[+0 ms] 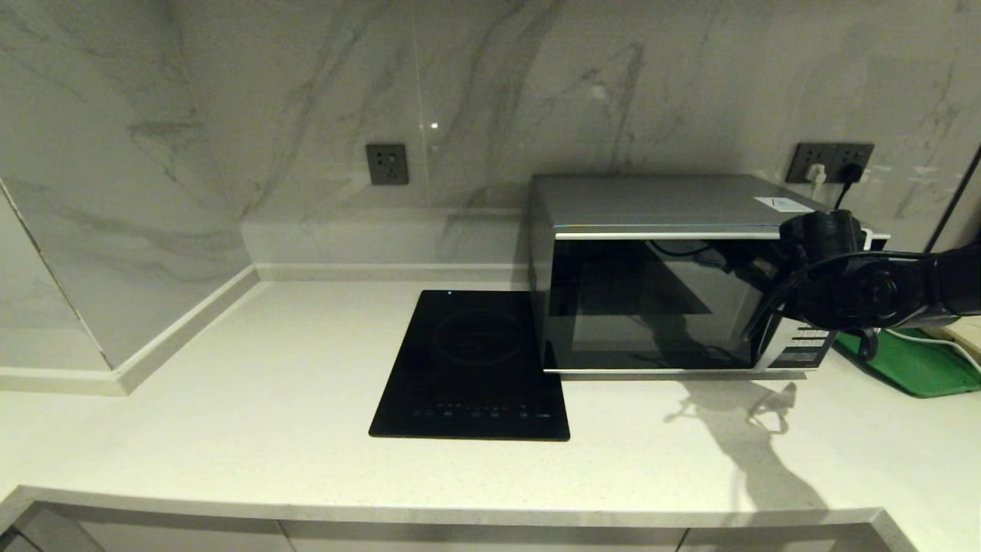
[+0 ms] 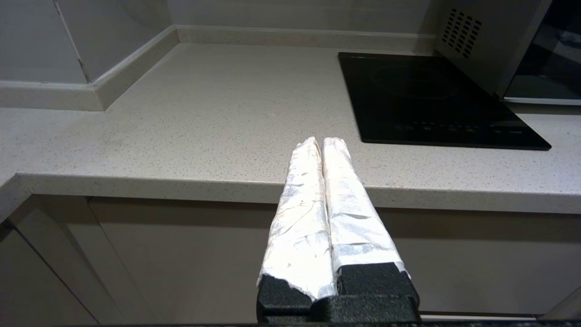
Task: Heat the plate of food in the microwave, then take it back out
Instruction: Open the microwave oven
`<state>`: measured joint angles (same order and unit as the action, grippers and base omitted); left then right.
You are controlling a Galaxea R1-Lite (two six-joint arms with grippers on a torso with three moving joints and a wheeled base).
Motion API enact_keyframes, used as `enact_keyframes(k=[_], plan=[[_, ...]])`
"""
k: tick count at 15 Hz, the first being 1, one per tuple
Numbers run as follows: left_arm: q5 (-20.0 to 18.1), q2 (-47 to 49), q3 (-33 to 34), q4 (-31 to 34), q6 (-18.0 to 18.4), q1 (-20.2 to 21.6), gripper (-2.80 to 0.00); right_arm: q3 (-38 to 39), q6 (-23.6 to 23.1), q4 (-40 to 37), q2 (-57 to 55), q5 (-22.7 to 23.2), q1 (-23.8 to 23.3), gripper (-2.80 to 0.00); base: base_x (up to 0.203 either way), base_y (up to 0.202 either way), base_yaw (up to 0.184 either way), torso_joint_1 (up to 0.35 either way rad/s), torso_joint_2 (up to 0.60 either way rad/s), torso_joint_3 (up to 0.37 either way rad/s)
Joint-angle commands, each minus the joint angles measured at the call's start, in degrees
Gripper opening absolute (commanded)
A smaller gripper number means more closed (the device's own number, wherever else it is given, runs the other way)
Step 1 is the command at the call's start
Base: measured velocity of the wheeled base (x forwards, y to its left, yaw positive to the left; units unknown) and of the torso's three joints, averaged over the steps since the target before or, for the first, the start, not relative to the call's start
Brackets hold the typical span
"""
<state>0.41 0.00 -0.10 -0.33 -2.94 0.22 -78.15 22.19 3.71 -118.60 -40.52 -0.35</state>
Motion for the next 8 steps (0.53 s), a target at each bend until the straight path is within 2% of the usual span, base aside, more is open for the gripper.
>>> enact_keyframes(k=[1,5,8], plan=[[0.0,0.0,0.0,0.0,0.0,0.0,-2.80,0.4,1.6,0.0,-0.4,-0.5,-0.2,0.00,0.000,0.000,0.000,0.000,0.00,0.000],[0.0,-0.1,0.0,0.0,0.0,0.0,-2.80,2.4,4.5,0.1,2.3,-2.5,-0.2,0.00,0.000,0.000,0.000,0.000,0.00,0.000],[0.0,0.0,0.0,0.0,-0.1,0.0,-2.80,7.2,7.4,0.1,7.3,-2.8,-0.2,0.00,0.000,0.000,0.000,0.000,0.00,0.000]])
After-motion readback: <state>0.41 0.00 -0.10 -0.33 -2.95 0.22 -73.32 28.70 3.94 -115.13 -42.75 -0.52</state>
